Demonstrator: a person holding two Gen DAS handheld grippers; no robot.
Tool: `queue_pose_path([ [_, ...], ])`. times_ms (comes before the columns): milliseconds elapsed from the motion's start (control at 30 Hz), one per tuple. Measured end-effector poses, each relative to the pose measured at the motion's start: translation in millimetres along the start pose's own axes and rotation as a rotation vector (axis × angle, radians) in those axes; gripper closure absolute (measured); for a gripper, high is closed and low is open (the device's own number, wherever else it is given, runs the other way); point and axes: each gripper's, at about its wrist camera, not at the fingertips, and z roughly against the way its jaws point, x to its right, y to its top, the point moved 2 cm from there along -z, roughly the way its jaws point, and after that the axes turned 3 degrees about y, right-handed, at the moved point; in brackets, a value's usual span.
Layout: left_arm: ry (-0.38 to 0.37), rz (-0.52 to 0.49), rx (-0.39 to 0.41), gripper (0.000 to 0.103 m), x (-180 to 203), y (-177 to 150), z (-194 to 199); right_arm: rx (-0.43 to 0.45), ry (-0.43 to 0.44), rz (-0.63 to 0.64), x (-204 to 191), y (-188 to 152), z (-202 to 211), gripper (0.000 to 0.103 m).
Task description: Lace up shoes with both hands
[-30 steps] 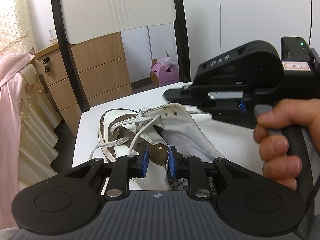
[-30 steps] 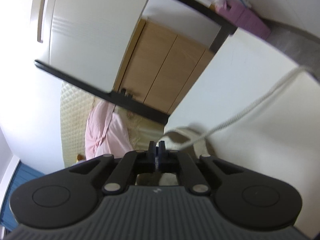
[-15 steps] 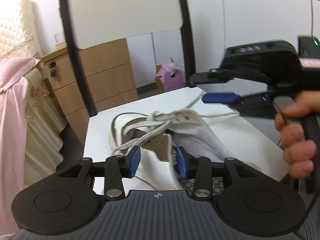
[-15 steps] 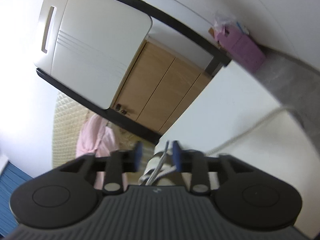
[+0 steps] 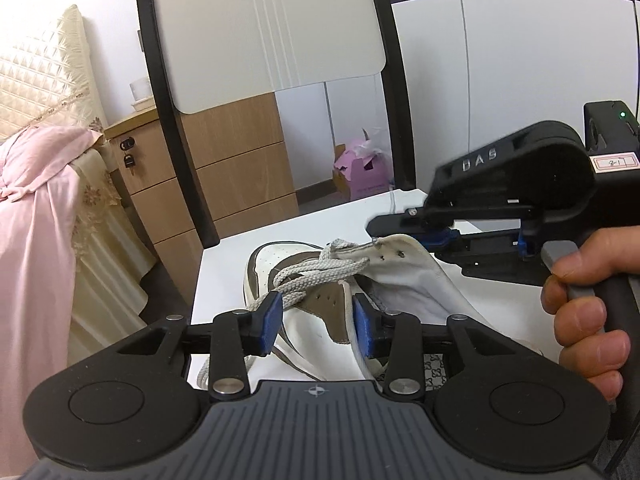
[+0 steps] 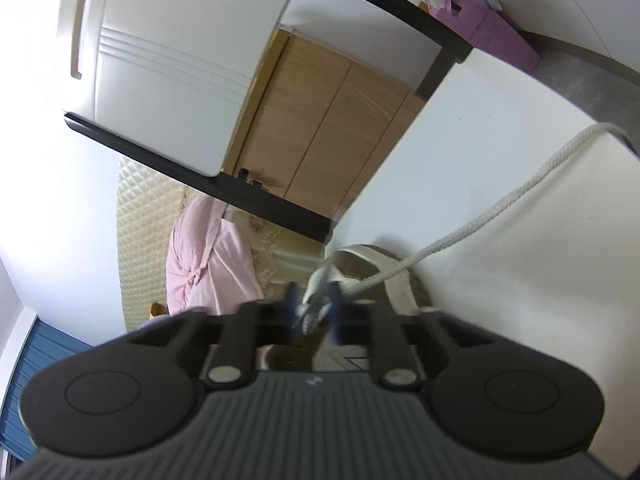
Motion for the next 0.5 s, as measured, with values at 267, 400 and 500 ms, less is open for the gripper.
queue_pose_path([
  [267,0.006,0.017,-0.016,0.061,-2,1,-1,0.035,-0.004,-0.012,4,5,5,0.1],
  [400,0.005,0.015,-0.018,0.061,-3,0,0,0.083,-0.017,-0.006,2,9,14,0.1],
  [500,0.005,0.02,-0.022,0.06,-5,-1,-1,0.122,-0.04,0.006,1,12,21,0.101],
])
